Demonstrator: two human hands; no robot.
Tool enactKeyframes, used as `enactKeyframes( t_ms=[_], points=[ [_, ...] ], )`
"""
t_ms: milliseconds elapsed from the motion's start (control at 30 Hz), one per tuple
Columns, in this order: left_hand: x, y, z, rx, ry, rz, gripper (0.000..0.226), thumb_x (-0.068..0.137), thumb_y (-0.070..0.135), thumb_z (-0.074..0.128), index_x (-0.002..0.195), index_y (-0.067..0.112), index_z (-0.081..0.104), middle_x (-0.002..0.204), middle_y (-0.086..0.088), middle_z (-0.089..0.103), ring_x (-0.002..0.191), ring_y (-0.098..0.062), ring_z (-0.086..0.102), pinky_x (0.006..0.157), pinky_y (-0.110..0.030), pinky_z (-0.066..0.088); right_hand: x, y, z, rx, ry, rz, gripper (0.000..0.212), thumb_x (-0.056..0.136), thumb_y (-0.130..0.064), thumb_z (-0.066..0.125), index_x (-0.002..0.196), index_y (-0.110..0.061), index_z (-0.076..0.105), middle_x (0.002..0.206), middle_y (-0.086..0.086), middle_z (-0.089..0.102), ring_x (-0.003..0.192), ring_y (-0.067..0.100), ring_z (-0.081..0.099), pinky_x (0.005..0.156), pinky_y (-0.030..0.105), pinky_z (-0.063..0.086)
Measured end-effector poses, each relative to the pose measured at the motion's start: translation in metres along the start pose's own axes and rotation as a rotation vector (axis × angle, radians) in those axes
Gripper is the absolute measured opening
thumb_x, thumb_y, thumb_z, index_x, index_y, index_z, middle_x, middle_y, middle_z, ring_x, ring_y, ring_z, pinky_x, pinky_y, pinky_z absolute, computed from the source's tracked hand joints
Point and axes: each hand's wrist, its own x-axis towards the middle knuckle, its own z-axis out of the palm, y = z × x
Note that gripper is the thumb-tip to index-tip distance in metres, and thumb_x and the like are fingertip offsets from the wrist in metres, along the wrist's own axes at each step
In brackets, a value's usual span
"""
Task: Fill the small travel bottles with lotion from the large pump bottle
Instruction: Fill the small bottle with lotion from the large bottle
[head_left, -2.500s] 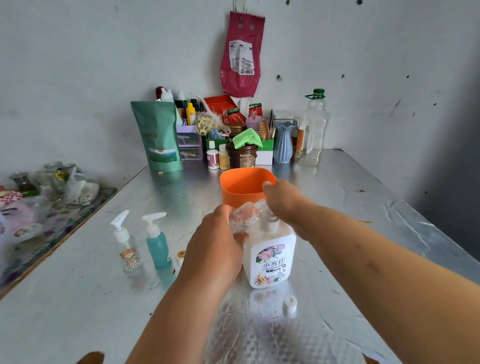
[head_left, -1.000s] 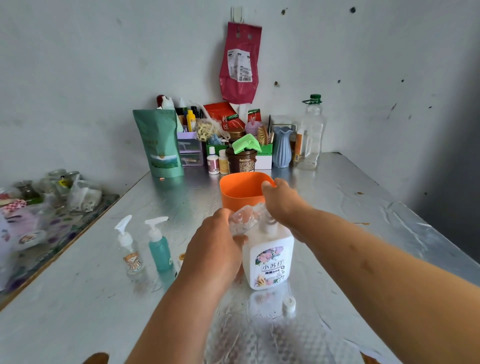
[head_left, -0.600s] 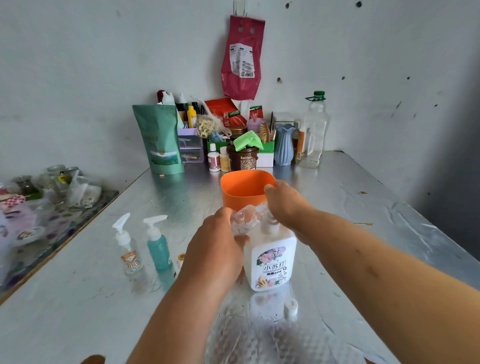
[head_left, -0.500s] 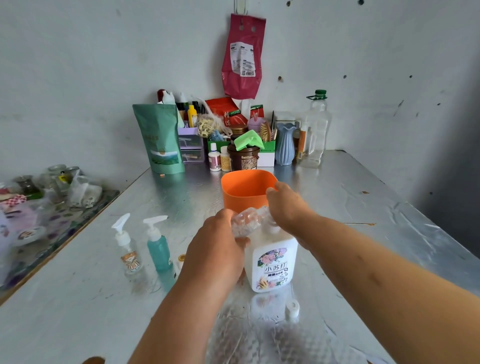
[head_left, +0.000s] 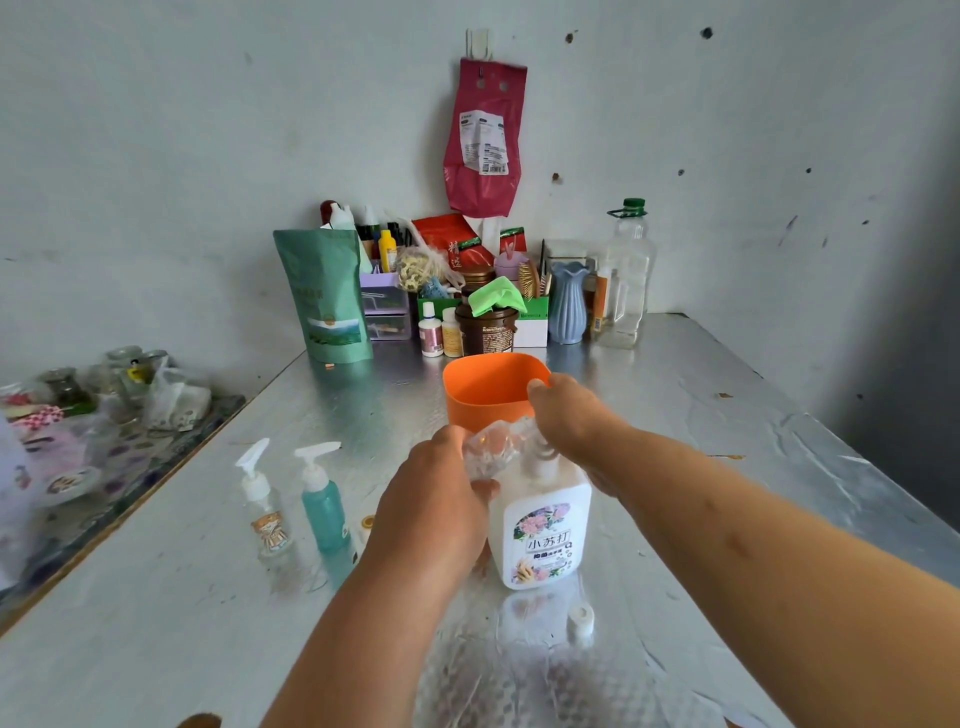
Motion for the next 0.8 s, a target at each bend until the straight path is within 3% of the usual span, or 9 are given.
enactKeyframes(
  t_ms=[33,100,267,300,400,533,633,700,800],
  points=[
    [0.0,0.0,0.0,-0.001,0.0,-0.002,0.037,0.092,0.031,0.063,0.127,0.028,0.05,0.121,0.005,0.062,0.106,-0.017,0.06,0.081,-0.028,0.044,-0.002,0.0,-0.001,0.028,-0.017,-0.002,0.016,0.093,-0.03,0.027,0.085,-0.019,0.036,0.102,0.01,0.034,0.094,0.027,0.031,0.083,0.048,0.033],
    [0.001,0.0,0.0,-0.006,-0.001,-0.005,0.037,0.092,0.03,0.063,0.127,0.028,0.05,0.122,0.005,0.062,0.107,-0.018,0.06,0.084,-0.03,0.046,-0.003,-0.001,-0.004,0.029,-0.029,-0.008,0.032,0.1,-0.019,0.028,0.068,-0.023,0.029,0.105,0.01,0.036,0.097,0.026,0.034,0.097,0.054,0.037],
    [0.003,-0.002,0.002,-0.02,0.004,-0.007,0.038,0.092,0.029,0.063,0.127,0.028,0.05,0.123,0.005,0.061,0.108,-0.018,0.059,0.088,-0.032,0.048,0.0,-0.001,-0.004,0.074,0.019,0.002,0.025,0.099,-0.006,0.03,0.08,-0.016,0.042,0.115,0.017,0.041,0.103,0.029,0.039,0.104,0.053,0.038],
    [0.004,-0.003,0.003,-0.02,0.004,-0.003,0.037,0.092,0.029,0.064,0.127,0.028,0.05,0.122,0.006,0.061,0.108,-0.018,0.059,0.087,-0.031,0.047,0.002,0.001,-0.003,0.063,0.023,-0.011,0.029,0.1,-0.007,0.03,0.074,-0.019,0.037,0.115,0.016,0.042,0.102,0.027,0.038,0.104,0.053,0.037],
    [0.007,-0.006,0.005,-0.028,0.004,0.001,0.036,0.092,0.028,0.064,0.126,0.028,0.051,0.122,0.006,0.061,0.107,-0.017,0.059,0.085,-0.03,0.046,-0.002,0.005,-0.001,-0.055,0.036,-0.095,0.039,0.102,-0.015,0.029,0.066,-0.026,0.019,0.11,0.007,0.033,0.101,0.021,0.031,0.102,0.046,0.037],
    [0.008,-0.007,0.007,-0.024,-0.013,-0.011,0.035,0.091,0.027,0.064,0.124,0.028,0.051,0.12,0.005,0.062,0.105,-0.018,0.06,0.083,-0.031,0.047,-0.004,0.01,0.003,-0.05,0.04,-0.105,0.042,0.103,-0.016,0.029,0.067,-0.029,0.013,0.112,0.002,0.025,0.103,0.016,0.024,0.091,0.034,0.027],
    [0.005,-0.007,0.006,-0.038,-0.006,-0.004,0.033,0.091,0.028,0.064,0.122,0.028,0.052,0.117,0.006,0.063,0.102,-0.017,0.06,0.084,-0.032,0.049,0.003,0.008,0.003,-0.045,0.004,-0.092,0.034,0.101,-0.017,0.028,0.069,-0.026,0.024,0.109,0.006,0.03,0.101,0.02,0.028,0.099,0.044,0.035],
    [0.004,-0.006,0.005,-0.042,-0.001,0.005,0.033,0.092,0.029,0.064,0.123,0.028,0.052,0.118,0.006,0.062,0.103,-0.017,0.06,0.083,-0.03,0.048,0.008,0.006,0.004,-0.05,0.028,-0.073,0.016,0.095,-0.028,0.027,0.086,-0.019,0.036,0.104,0.009,0.031,0.096,0.025,0.029,0.086,0.043,0.032],
    [0.004,-0.004,0.003,-0.029,0.015,0.015,0.036,0.092,0.029,0.063,0.126,0.029,0.051,0.121,0.006,0.061,0.106,-0.017,0.059,0.083,-0.029,0.045,0.018,0.006,0.004,-0.219,0.089,-0.109,0.043,0.074,-0.044,0.021,0.104,-0.019,0.039,0.1,0.011,0.03,0.091,0.029,0.028,0.076,0.045,0.022]
  ],
)
